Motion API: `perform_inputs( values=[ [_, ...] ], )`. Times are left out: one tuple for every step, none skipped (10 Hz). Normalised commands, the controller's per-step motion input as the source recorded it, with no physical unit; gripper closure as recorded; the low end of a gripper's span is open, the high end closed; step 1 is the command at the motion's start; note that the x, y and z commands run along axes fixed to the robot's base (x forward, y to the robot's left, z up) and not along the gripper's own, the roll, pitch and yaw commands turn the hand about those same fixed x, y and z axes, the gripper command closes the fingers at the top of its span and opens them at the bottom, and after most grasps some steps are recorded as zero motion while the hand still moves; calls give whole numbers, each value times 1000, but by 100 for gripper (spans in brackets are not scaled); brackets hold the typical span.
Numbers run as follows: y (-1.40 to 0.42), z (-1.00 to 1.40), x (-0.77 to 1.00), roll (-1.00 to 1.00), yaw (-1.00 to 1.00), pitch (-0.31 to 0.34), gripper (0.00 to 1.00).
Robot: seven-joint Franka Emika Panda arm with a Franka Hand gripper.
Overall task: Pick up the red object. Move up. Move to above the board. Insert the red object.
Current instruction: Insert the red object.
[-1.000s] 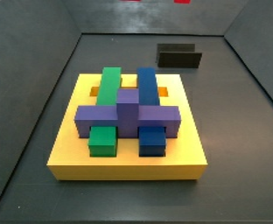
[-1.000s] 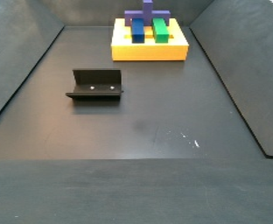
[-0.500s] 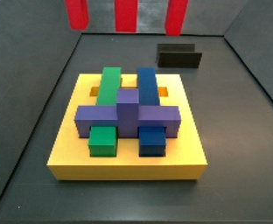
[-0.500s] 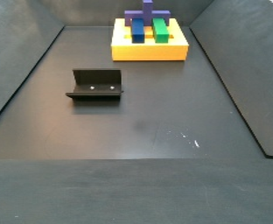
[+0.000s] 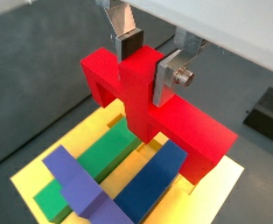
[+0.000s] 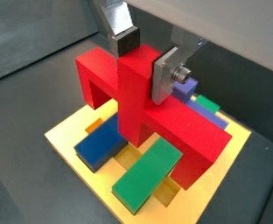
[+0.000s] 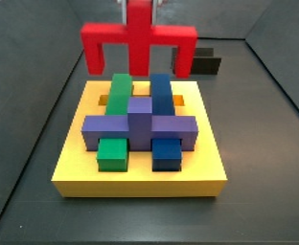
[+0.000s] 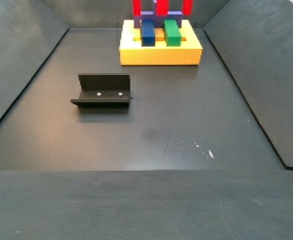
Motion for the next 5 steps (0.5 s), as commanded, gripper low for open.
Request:
perform_inputs(
  values=[
    [37, -583, 0, 0, 103, -231, 100],
    [0, -314, 0, -31, 63, -244, 100],
    [0, -100, 23, 7, 17, -174, 100],
    [0, -40, 0, 0, 0, -156, 100],
    [69, -71, 0, 0, 0, -164, 100]
  ],
)
